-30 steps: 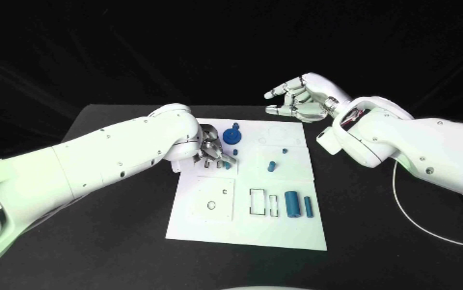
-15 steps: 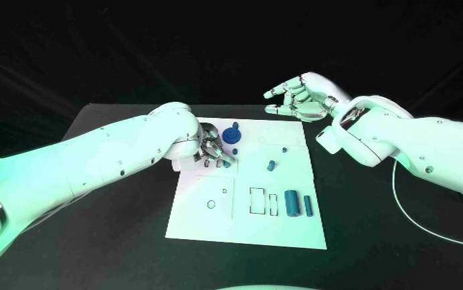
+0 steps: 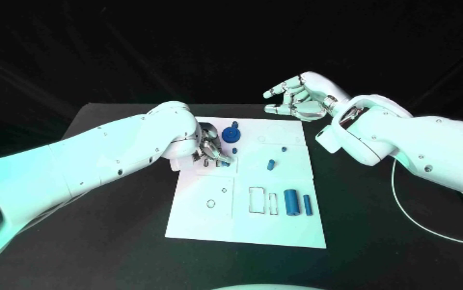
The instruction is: Assemble the parts on the task board
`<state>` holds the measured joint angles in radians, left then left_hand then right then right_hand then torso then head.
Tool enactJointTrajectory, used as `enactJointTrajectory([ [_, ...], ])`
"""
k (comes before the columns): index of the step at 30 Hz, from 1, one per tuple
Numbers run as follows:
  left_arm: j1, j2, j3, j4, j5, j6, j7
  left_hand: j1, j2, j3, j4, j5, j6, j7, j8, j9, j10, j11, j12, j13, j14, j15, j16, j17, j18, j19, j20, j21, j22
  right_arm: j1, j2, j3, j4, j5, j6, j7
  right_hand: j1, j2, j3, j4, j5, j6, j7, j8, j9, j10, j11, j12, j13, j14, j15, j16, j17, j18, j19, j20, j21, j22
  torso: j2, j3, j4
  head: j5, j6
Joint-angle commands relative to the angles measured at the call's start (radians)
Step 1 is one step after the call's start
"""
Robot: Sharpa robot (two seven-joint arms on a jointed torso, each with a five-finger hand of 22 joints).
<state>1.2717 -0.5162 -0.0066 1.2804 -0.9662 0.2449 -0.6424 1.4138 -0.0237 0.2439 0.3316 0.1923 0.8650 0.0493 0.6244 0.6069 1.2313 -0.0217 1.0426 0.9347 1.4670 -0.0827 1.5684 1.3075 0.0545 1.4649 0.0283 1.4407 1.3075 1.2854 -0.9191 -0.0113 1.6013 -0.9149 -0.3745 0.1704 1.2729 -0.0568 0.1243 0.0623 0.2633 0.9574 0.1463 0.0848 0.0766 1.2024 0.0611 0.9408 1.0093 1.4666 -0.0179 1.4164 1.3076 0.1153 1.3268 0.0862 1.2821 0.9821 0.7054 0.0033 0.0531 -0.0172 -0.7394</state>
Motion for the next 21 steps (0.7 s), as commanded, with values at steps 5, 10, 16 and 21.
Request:
enactJointTrajectory([
  [5, -0.001, -0.019, 0.000, 0.014, 0.019, 0.001, 0.009, -0.107, -0.110, 0.397, -0.196, 0.028, 0.003, 0.007, 0.023, 0.047, 0.021, 0.003, -0.001, 0.001, 0.104, 0.007, 0.002, 0.263, -0.005, 0.002, 0.005, -0.001, 0.040, 0.000, 0.000, -0.001, -0.003, 0.003, 0.012, 0.000, -0.004, 0.001, -0.003, 0.000, 0.004, 0.009, 0.000, 0.005, -0.001, 0.001, -0.004, -0.004, 0.000, 0.053, -0.003, -0.004, 0.019, -0.004, -0.004, -0.003, -0.005, -0.001, 0.000, 0.0001, 0.0010, -0.001, -0.002],
  [10, -0.001, -0.037, 0.000, 0.027, 0.024, -0.029, 0.014, -0.141, -0.121, 0.444, -0.221, 0.031, 0.004, 0.005, 0.030, 0.061, 0.028, 0.003, 0.004, 0.007, 0.104, 0.006, 0.002, 0.263, -0.006, 0.003, 0.005, 0.000, 0.043, 0.000, 0.001, -0.002, -0.005, 0.004, 0.013, 0.000, -0.004, 0.001, -0.003, 0.000, 0.004, 0.009, 0.000, 0.005, -0.001, 0.001, -0.004, -0.004, 0.000, 0.053, -0.003, -0.004, 0.019, -0.004, -0.004, -0.003, -0.005, -0.001, 0.000, 0.0008, 0.0014, 0.000, -0.002],
  [16, -0.001, -0.055, 0.000, 0.041, 0.025, -0.071, 0.019, -0.160, -0.127, 0.468, -0.239, 0.040, 0.007, 0.004, 0.034, 0.070, 0.035, 0.001, 0.012, 0.016, 0.104, 0.004, 0.002, 0.263, -0.007, 0.005, 0.004, 0.002, 0.049, 0.000, 0.001, -0.002, -0.006, 0.005, 0.015, 0.000, -0.004, 0.002, -0.004, 0.000, 0.005, 0.010, 0.000, 0.006, -0.001, 0.001, -0.004, -0.003, 0.000, 0.053, -0.003, -0.004, 0.019, -0.004, -0.003, -0.003, -0.006, -0.001, 0.000, 0.0005, 0.0016, 0.001, -0.001],
  [21, -0.001, -0.057, 0.000, 0.043, 0.009, -0.076, 0.018, -0.166, -0.129, 0.474, -0.244, 0.044, 0.009, 0.004, 0.035, 0.072, 0.038, 0.001, 0.015, 0.019, 0.104, 0.004, 0.002, 0.263, -0.007, 0.006, 0.004, 0.003, 0.050, -0.001, 0.002, -0.003, -0.007, 0.005, 0.017, 0.001, -0.004, 0.002, -0.004, 0.000, 0.005, 0.010, 0.000, 0.006, -0.001, 0.001, -0.004, -0.003, 0.000, 0.053, -0.003, -0.004, 0.019, -0.004, -0.003, -0.003, -0.006, -0.001, 0.000, 0.0009, 0.0004, 0.004, 0.000],
])
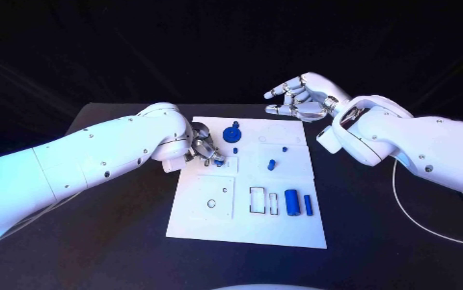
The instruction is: Assemble the parts on the task board
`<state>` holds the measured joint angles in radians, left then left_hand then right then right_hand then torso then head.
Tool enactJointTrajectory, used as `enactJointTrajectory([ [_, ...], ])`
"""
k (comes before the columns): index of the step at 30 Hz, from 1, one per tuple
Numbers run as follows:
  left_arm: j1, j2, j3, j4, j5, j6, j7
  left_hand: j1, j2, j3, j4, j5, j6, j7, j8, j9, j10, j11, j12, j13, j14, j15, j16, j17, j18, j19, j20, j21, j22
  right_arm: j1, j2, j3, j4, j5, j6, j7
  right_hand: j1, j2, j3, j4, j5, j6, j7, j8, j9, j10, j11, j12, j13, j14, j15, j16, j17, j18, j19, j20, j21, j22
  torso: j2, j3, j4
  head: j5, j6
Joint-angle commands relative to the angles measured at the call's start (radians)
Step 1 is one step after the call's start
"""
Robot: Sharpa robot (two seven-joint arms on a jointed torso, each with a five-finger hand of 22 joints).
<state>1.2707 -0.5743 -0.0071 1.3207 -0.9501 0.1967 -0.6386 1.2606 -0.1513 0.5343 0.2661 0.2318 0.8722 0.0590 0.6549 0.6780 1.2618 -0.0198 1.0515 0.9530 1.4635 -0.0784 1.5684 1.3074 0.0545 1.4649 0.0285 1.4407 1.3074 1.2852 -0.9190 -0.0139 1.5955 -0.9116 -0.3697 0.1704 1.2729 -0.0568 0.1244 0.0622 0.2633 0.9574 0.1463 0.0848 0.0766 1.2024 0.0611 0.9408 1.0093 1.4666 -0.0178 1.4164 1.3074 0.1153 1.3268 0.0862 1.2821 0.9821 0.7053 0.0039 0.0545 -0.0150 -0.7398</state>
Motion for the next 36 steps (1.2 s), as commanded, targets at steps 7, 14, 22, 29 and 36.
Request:
enactJointTrajectory([
  [7, 0.000, 0.010, -0.001, -0.004, -0.053, -0.010, 0.005, -0.019, -0.003, 0.191, -0.186, 0.009, 0.003, -0.007, 0.006, 0.004, 0.013, -0.002, 0.012, 0.007, 0.107, -0.001, 0.002, 0.263, -0.008, 0.007, 0.003, 0.005, 0.054, -0.001, 0.003, 0.000, -0.002, 0.002, 0.015, 0.001, -0.004, 0.002, -0.004, 0.000, 0.005, 0.010, 0.000, 0.006, -0.001, 0.001, -0.004, -0.003, 0.000, 0.053, -0.003, -0.004, 0.020, -0.004, -0.003, -0.003, -0.006, -0.001, 0.001, -0.0002, -0.0019, 0.005, -0.001],
  [14, 0.000, 0.018, -0.001, -0.007, -0.108, 0.000, 0.006, -0.023, -0.004, 0.197, -0.193, 0.012, 0.004, -0.007, 0.007, 0.006, 0.015, -0.002, 0.014, 0.010, 0.107, -0.002, 0.002, 0.263, -0.008, 0.008, 0.003, 0.006, 0.055, -0.001, 0.004, -0.001, -0.002, 0.002, 0.017, 0.001, -0.004, 0.002, -0.004, 0.000, 0.005, 0.010, 0.000, 0.006, -0.001, 0.001, -0.004, -0.003, 0.000, 0.053, -0.003, -0.004, 0.020, -0.004, -0.003, -0.003, -0.006, -0.001, 0.002, -0.0012, -0.0020, 0.006, -0.002],
  [22, 0.000, 0.021, -0.001, -0.008, -0.152, 0.057, 0.003, -0.028, -0.010, 0.203, -0.203, 0.018, 0.006, -0.007, 0.007, 0.008, 0.018, -0.003, 0.017, 0.012, 0.107, -0.002, 0.002, 0.263, -0.009, 0.011, 0.002, 0.009, 0.061, -0.001, 0.005, -0.001, -0.004, 0.002, 0.020, 0.001, -0.004, 0.002, -0.004, 0.000, 0.005, 0.010, 0.000, 0.006, -0.001, 0.001, -0.004, -0.003, 0.000, 0.053, -0.003, -0.004, 0.020, -0.004, -0.003, -0.003, -0.006, -0.001, 0.001, -0.0015, -0.0020, 0.007, -0.008],
  [29, 0.000, 0.019, -0.001, -0.008, -0.161, 0.088, -0.003, -0.029, -0.010, 0.204, -0.205, 0.020, 0.007, -0.007, 0.007, 0.009, 0.018, -0.003, 0.016, 0.012, 0.107, -0.002, 0.002, 0.263, -0.009, 0.011, 0.002, 0.009, 0.061, -0.002, 0.006, -0.001, -0.005, 0.002, 0.022, 0.001, -0.004, 0.002, -0.004, 0.000, 0.005, 0.010, 0.000, 0.006, -0.001, 0.001, -0.004, -0.003, 0.000, 0.053, -0.003, -0.004, 0.020, -0.004, -0.003, -0.003, -0.006, -0.001, 0.001, -0.0015, -0.0015, 0.007, -0.011],
  [36, 0.000, 0.016, -0.001, -0.007, -0.163, 0.121, -0.006, -0.030, -0.011, 0.206, -0.208, 0.022, 0.007, -0.007, 0.007, 0.009, 0.018, -0.003, 0.017, 0.013, 0.107, -0.002, 0.002, 0.263, -0.009, 0.011, 0.002, 0.010, 0.062, -0.002, 0.007, -0.001, -0.005, 0.002, 0.024, 0.001, -0.004, 0.002, -0.004, 0.000, 0.005, 0.010, 0.000, 0.006, -0.001, 0.001, -0.004, -0.003, 0.000, 0.053, -0.003, -0.004, 0.020, -0.004, -0.003, -0.003, -0.006, -0.001, 0.001, -0.0013, -0.0025, 0.009, -0.015],
])
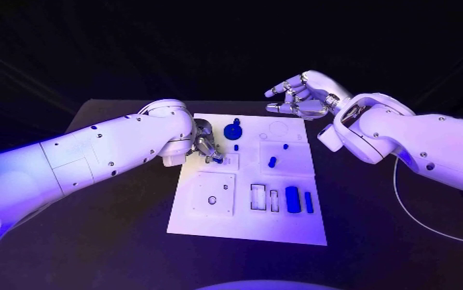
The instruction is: Assemble the parts on the task board
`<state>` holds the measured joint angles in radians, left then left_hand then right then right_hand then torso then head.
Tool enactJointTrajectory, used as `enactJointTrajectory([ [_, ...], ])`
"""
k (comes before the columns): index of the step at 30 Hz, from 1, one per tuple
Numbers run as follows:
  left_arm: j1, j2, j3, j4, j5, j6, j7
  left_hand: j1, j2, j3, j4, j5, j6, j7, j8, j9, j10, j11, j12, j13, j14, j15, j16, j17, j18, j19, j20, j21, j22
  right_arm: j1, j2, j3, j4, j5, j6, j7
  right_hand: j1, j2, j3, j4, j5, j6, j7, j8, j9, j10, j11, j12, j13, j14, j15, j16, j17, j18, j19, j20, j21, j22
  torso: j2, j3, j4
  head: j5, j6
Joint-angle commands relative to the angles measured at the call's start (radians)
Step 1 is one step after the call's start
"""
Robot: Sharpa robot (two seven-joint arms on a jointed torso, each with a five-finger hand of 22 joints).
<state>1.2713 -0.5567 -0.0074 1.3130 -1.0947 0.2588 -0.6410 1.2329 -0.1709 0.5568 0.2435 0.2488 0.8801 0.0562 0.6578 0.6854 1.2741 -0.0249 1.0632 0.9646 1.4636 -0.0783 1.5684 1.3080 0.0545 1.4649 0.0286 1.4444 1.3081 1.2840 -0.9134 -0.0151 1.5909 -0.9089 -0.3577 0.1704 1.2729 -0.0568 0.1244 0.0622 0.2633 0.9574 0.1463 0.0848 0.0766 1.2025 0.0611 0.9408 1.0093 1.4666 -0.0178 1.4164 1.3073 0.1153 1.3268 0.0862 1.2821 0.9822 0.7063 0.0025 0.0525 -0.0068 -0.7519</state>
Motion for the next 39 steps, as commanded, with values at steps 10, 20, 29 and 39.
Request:
enactJointTrajectory([
  [10, -0.001, 0.003, -0.001, -0.001, -0.019, 0.060, -0.001, -0.004, 0.008, 0.185, -0.187, 0.006, 0.000, -0.005, 0.004, 0.002, 0.005, 0.002, 0.003, -0.001, 0.107, -0.003, 0.002, 0.263, -0.009, 0.009, 0.002, 0.004, 0.058, -0.001, 0.003, 0.000, -0.001, 0.000, 0.014, 0.002, -0.006, 0.003, -0.005, 0.001, 0.006, 0.011, 0.000, 0.006, -0.001, 0.001, -0.004, -0.004, -0.002, 0.053, -0.003, -0.005, 0.019, -0.004, -0.004, -0.004, -0.006, -0.002, 0.000, 0.0005, -0.0003, 0.002, -0.006],
  [20, -0.002, 0.021, -0.004, -0.018, -0.019, 0.051, 0.002, -0.015, 0.013, 0.189, -0.187, 0.010, 0.003, -0.005, 0.004, 0.004, 0.009, 0.002, 0.006, 0.002, 0.107, -0.002, 0.002, 0.263, -0.008, 0.009, 0.002, 0.003, 0.057, -0.001, 0.002, 0.000, 0.002, 0.000, 0.013, 0.001, -0.006, 0.003, -0.005, 0.001, 0.006, 0.011, 0.000, 0.006, -0.001, 0.001, -0.004, -0.004, -0.002, 0.053, -0.003, -0.005, 0.019, -0.004, -0.004, -0.004, -0.006, -0.002, 0.000, 0.0020, 0.0000, 0.002, -0.009],
  [29, -0.002, 0.032, -0.004, -0.034, -0.011, 0.066, -0.007, -0.092, 0.050, 0.178, -0.152, 0.007, 0.021, -0.013, 0.008, 0.011, 0.016, -0.002, 0.003, -0.005, 0.107, -0.004, 0.002, 0.263, -0.009, 0.010, 0.001, 0.005, 0.063, -0.001, 0.001, 0.000, 0.004, 0.001, 0.004, 0.004, -0.006, 0.004, -0.006, 0.002, 0.007, 0.011, -0.001, 0.007, -0.001, 0.000, -0.005, -0.006, -0.003, 0.053, -0.003, -0.005, 0.019, -0.004, -0.003, -0.004, -0.006, -0.002, -0.001, 0.0020, -0.0009, 0.009, -0.016],
  [39, -0.002, 0.053, -0.008, -0.061, -0.010, 0.087, -0.011, -0.167, 0.068, 0.137, -0.119, 0.005, 0.047, -0.026, 0.013, 0.015, 0.034, -0.012, 0.016, 0.004, 0.107, -0.013, 0.002, 0.263, -0.012, 0.018, -0.007, 0.014, 0.080, -0.001, 0.001, 0.000, 0.005, 0.003, 0.003, 0.005, -0.006, 0.004, -0.006, 0.002, 0.007, 0.011, -0.001, 0.007, -0.001, 0.000, -0.005, -0.006, -0.003, 0.053, -0.003, -0.005, 0.019, -0.004, -0.003, -0.004, -0.006, -0.002, 0.000, 0.0013, -0.0008, 0.009, -0.016],
])
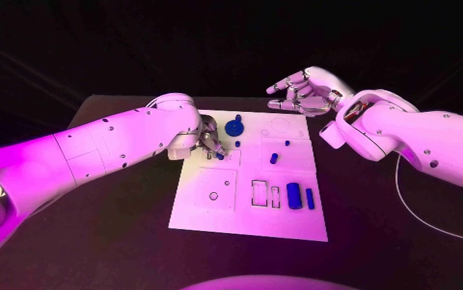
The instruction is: Assemble the parts on the task board
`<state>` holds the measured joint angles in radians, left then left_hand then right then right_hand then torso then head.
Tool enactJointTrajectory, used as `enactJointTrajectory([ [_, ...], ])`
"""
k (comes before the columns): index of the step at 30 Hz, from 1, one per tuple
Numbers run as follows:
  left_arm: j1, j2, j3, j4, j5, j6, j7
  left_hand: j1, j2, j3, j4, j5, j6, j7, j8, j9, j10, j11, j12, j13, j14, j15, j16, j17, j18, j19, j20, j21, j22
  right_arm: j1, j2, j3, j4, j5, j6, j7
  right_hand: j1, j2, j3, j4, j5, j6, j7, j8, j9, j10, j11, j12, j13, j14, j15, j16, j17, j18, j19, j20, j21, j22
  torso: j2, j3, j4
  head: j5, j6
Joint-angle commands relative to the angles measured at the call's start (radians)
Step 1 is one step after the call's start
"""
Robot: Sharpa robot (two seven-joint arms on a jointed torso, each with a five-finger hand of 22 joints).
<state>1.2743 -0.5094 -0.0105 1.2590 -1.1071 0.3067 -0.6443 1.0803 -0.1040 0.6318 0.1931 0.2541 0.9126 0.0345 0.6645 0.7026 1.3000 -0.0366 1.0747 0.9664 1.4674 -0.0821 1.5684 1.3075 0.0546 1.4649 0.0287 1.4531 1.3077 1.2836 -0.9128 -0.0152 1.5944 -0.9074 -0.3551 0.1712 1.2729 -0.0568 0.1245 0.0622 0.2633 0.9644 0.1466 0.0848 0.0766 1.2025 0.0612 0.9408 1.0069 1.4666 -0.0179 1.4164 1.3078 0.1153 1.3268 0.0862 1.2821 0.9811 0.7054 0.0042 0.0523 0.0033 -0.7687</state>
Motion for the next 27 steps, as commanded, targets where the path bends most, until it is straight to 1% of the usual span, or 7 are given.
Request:
enactJointTrajectory([
  [1, -0.005, 0.007, -0.005, -0.008, 0.003, 0.041, -0.007, -0.020, 0.002, 0.056, -0.066, 0.000, 0.016, -0.005, 0.006, -0.002, 0.009, -0.001, 0.005, 0.003, 0.103, -0.009, 0.002, 0.263, -0.013, 0.018, -0.007, 0.006, 0.081, -0.001, 0.001, 0.000, 0.002, 0.002, 0.000, 0.004, -0.006, 0.004, -0.006, 0.002, 0.007, 0.004, -0.001, 0.007, -0.001, 0.000, -0.005, -0.006, -0.001, 0.053, -0.003, -0.005, 0.018, -0.004, -0.004, -0.004, -0.006, -0.001, 0.001, -0.0005, -0.0004, -0.001, 0.000],
  [8, -0.005, 0.011, -0.006, -0.017, 0.003, 0.040, -0.006, -0.037, 0.008, 0.037, -0.059, 0.000, 0.025, -0.008, 0.005, -0.003, 0.016, -0.004, 0.012, 0.010, 0.103, -0.011, 0.002, 0.263, -0.014, 0.021, -0.009, 0.009, 0.087, 0.000, 0.000, 0.000, 0.002, 0.002, 0.001, 0.003, -0.006, 0.004, -0.006, 0.002, 0.007, 0.004, -0.001, 0.007, -0.001, 0.000, -0.005, -0.006, -0.001, 0.053, -0.003, -0.005, 0.018, -0.004, -0.004, -0.004, -0.006, -0.001, 0.000, -0.0004, -0.0001, -0.002, 0.000],
  [13, -0.005, 0.013, -0.006, -0.020, 0.004, 0.031, -0.005, -0.055, 0.020, 0.015, -0.048, -0.001, 0.039, -0.012, 0.002, -0.005, 0.028, -0.007, 0.026, 0.025, 0.103, -0.014, 0.002, 0.263, -0.014, 0.022, -0.012, 0.010, 0.089, 0.000, -0.001, 0.000, 0.002, 0.002, 0.002, 0.002, -0.006, 0.004, -0.006, 0.002, 0.007, 0.004, -0.001, 0.007, -0.001, 0.000, -0.005, -0.006, -0.001, 0.053, -0.003, -0.005, 0.018, -0.004, -0.004, -0.004, -0.006, -0.001, 0.001, -0.0006, 0.0005, -0.002, 0.000],
  [18, -0.005, 0.014, -0.006, -0.022, 0.005, 0.030, -0.004, -0.069, 0.021, -0.010, -0.040, -0.002, 0.046, -0.013, -0.002, -0.008, 0.032, -0.008, 0.029, 0.028, 0.103, -0.015, 0.002, 0.263, -0.015, 0.023, -0.013, 0.011, 0.092, 0.000, -0.001, 0.000, 0.002, 0.002, 0.003, 0.002, -0.005, 0.004, -0.006, 0.001, 0.008, 0.004, -0.001, 0.006, -0.001, -0.001, -0.005, -0.008, -0.003, 0.052, -0.004, -0.007, 0.016, -0.004, -0.004, -0.004, -0.008, -0.003, 0.001, -0.0007, 0.0000, -0.002, 0.000],
  [22, -0.005, 0.015, -0.006, -0.024, 0.006, 0.029, -0.004, -0.106, 0.008, -0.080, -0.016, -0.007, 0.059, -0.014, -0.008, -0.011, 0.036, -0.009, 0.032, 0.032, 0.103, -0.015, 0.002, 0.263, -0.015, 0.024, -0.014, 0.011, 0.094, 0.000, -0.001, 0.000, 0.002, 0.003, 0.004, 0.003, -0.005, 0.004, -0.006, 0.001, 0.009, 0.004, -0.001, 0.006, -0.001, -0.003, -0.005, -0.010, -0.005, 0.052, -0.004, -0.009, 0.014, -0.003, -0.006, -0.004, -0.009, -0.006, 0.001, -0.0005, -0.0001, -0.003, -0.002],
  [25, -0.005, 0.014, -0.006, -0.026, 0.006, 0.026, -0.004, -0.138, -0.002, -0.160, 0.011, -0.012, 0.069, -0.015, -0.013, -0.015, 0.039, -0.009, 0.034, 0.034, 0.103, -0.016, 0.002, 0.263, -0.016, 0.025, -0.014, 0.012, 0.096, 0.000, -0.001, 0.000, 0.002, 0.004, 0.004, 0.003, -0.005, 0.004, -0.006, 0.001, 0.009, 0.004, -0.001, 0.006, -0.001, -0.004, -0.005, -0.013, -0.007, 0.051, -0.004, -0.010, 0.011, -0.003, -0.007, -0.004, -0.011, -0.009, 0.000, -0.0009, 0.0003, -0.003, 0.000],
  [27, -0.005, 0.014, -0.006, -0.026, 0.006, 0.025, -0.004, -0.143, -0.005, -0.196, 0.020, -0.017, 0.073, -0.016, -0.017, -0.017, 0.040, -0.010, 0.035, 0.035, 0.103, -0.016, 0.002, 0.263, -0.016, 0.026, -0.015, 0.012, 0.097, 0.000, -0.001, 0.000, 0.002, 0.005, 0.004, 0.003, -0.006, 0.004, -0.006, 0.001, 0.009, 0.004, -0.001, 0.006, -0.001, -0.005, -0.005, -0.015, -0.009, 0.051, -0.004, -0.012, 0.009, -0.002, -0.008, -0.004, -0.012, -0.012, 0.000, -0.0010, 0.0003, -0.004, 0.000],
])
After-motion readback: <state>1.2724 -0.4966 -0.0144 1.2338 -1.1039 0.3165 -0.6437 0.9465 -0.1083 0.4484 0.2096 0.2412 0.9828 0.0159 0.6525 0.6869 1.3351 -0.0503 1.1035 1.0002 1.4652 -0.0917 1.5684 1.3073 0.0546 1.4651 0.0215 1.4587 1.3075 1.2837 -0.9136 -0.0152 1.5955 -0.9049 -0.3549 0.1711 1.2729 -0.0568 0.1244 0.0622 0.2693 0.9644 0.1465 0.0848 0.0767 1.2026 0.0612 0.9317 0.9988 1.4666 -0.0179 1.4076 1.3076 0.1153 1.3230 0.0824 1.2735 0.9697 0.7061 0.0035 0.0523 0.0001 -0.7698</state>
